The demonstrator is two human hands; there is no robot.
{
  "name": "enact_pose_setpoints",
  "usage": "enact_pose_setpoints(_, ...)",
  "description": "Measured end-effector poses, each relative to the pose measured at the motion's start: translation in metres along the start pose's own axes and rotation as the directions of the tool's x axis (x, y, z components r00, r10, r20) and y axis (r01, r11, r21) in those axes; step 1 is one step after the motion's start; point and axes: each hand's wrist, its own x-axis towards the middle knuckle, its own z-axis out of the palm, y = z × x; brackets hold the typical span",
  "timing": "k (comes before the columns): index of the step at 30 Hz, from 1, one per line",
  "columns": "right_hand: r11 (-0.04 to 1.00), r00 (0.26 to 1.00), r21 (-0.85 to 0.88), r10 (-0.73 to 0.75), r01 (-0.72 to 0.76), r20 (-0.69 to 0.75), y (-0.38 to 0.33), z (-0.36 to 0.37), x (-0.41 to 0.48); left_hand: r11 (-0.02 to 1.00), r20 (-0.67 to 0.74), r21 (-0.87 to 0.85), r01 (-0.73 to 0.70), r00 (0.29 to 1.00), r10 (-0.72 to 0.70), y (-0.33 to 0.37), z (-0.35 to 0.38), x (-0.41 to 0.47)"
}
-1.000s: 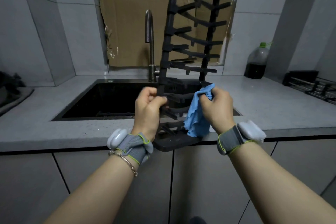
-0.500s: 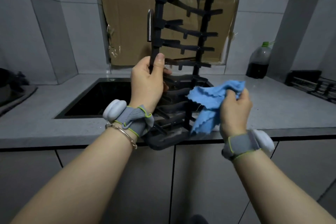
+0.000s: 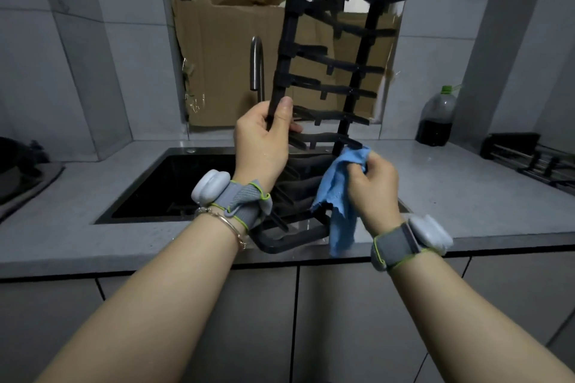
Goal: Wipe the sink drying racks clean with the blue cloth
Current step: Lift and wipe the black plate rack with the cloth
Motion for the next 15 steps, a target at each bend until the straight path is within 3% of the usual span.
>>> enact_pose_setpoints(2,0.904,0.950,0.387,0.263,-0.182,-0.168,0.002,-0.002,0.004,1.000,-0.024,-0.008,-0.001,1.000,0.001,0.002,0.003,0.010)
enact_pose_setpoints(3,0.831,0.907,0.515,0.362,-0.209,-0.216,0.005,-0.005,0.007,1.000,-0.044,-0.021,-0.003,0.999,0.002,0.002,0.003,0.015)
enact_pose_setpoints(4,0.816,0.894,0.534,0.390,-0.223,-0.222,0.009,-0.006,0.009,1.000,-0.067,-0.029,-0.007,0.998,0.005,0.003,0.003,0.022)
enact_pose_setpoints(7,0.933,0.974,0.302,0.220,-0.193,-0.055,0.014,-0.002,0.002,0.999,-0.108,-0.033,-0.005,0.994,0.001,0.003,0.000,0.033)
enact_pose_setpoints(10,0.993,0.974,-0.038,0.117,-0.112,0.193,0.008,0.008,0.006,0.998,-0.115,-0.059,0.018,0.993,-0.024,0.006,0.003,0.037)
enact_pose_setpoints(13,0.928,0.957,-0.365,0.033,0.078,0.288,0.007,0.021,0.022,0.998,-0.073,-0.069,-0.009,0.997,0.003,0.009,0.005,0.039)
enact_pose_setpoints(15,0.867,0.955,-0.482,0.027,0.124,0.294,0.007,0.028,0.030,0.998,-0.043,-0.057,-0.041,0.998,0.039,0.011,0.006,0.039)
